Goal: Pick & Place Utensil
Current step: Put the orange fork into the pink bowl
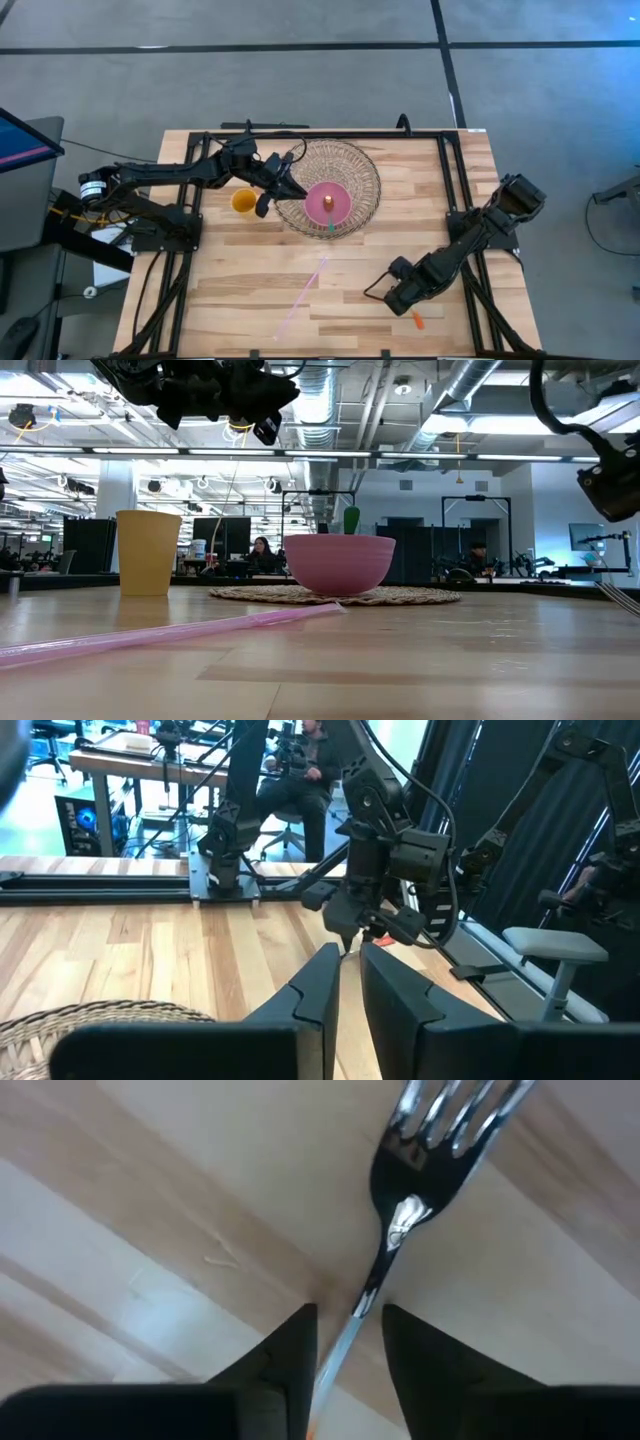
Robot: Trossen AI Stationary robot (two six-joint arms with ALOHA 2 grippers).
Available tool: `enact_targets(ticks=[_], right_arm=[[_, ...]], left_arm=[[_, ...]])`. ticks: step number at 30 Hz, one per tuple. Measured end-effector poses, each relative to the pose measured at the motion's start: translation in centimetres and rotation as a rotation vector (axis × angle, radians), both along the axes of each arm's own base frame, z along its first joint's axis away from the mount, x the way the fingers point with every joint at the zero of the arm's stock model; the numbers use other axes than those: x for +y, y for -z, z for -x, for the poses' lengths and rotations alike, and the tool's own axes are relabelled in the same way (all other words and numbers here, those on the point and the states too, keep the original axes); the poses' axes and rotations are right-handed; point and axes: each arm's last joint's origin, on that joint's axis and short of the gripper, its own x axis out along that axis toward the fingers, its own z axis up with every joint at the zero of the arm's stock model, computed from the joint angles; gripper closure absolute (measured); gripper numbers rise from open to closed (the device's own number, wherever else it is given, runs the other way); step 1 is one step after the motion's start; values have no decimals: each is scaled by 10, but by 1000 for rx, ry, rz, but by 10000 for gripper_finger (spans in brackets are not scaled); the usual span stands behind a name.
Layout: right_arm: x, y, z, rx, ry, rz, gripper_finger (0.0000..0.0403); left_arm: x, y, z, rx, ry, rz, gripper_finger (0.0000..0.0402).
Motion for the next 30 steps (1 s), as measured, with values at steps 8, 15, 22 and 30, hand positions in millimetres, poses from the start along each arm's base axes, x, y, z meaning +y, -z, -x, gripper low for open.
enact_targets(ticks=[8,15,22,30], right_arm=[[-7,-2,-1,15,76,19,391],[-23,-38,-15,-85,105,-34,397],[-54,-94,-50,-270,57,-83,399],[-115,-133,-96,-422,-19,-32,401]], left_arm=[[0,0,0,0,0,0,357],[0,0,0,-1,0,0,357],[0,0,0,0,2,0,357],[0,0,0,-2,2,-3,357]])
